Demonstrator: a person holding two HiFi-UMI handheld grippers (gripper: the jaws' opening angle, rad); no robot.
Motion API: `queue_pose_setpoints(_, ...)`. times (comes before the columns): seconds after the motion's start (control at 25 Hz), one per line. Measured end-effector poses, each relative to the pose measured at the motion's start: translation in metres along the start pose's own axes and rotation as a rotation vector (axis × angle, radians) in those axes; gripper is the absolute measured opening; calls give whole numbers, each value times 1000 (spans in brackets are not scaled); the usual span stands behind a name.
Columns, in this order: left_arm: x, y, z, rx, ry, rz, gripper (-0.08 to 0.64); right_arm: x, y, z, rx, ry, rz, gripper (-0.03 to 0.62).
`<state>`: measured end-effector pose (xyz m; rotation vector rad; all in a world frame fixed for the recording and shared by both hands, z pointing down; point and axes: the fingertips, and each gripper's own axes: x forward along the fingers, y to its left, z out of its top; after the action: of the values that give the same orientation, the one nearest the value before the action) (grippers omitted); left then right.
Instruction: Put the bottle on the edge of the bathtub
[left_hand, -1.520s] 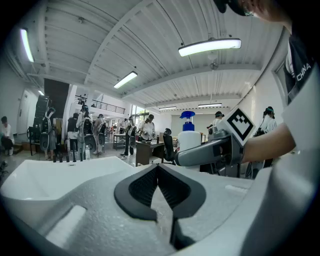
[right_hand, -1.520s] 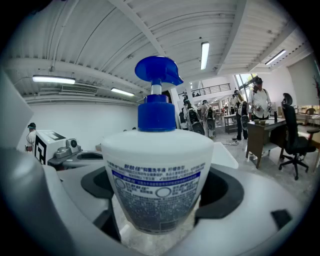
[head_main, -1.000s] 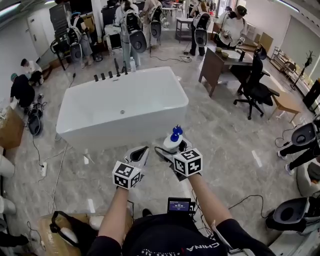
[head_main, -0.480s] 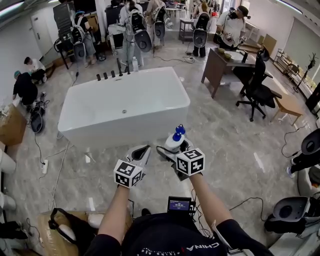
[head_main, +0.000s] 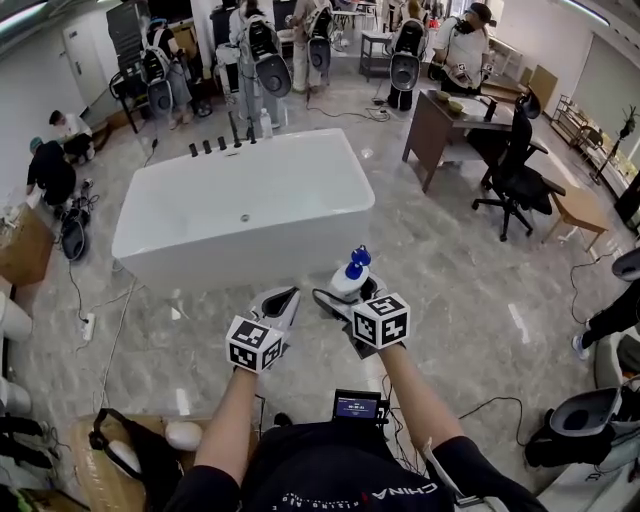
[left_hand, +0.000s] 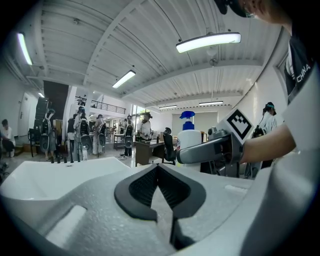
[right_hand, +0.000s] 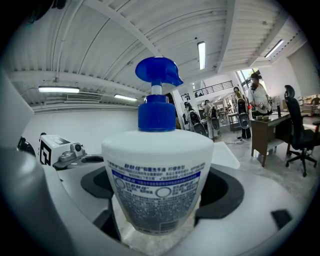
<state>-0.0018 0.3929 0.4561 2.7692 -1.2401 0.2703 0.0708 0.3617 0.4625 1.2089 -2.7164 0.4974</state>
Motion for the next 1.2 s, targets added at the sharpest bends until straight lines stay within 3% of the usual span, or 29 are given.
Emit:
queue_pose_setpoints(0.24,17,-13,3,-34,-18,-15,9,-5,-26,0,15,-6,-4,494)
queue_pose_setpoints(0.52,56,8,2,-27,8,-39,9,19,-58,7,23,-2,-14,494)
queue_pose_setpoints(0.88,131,100,9,-42,-8,-98,10,108,-116,36,27,17,-82,494)
queue_pose_setpoints(1.2,173,198,25,-28,-19,-104,10,192,-136,67,34,15,-126,494)
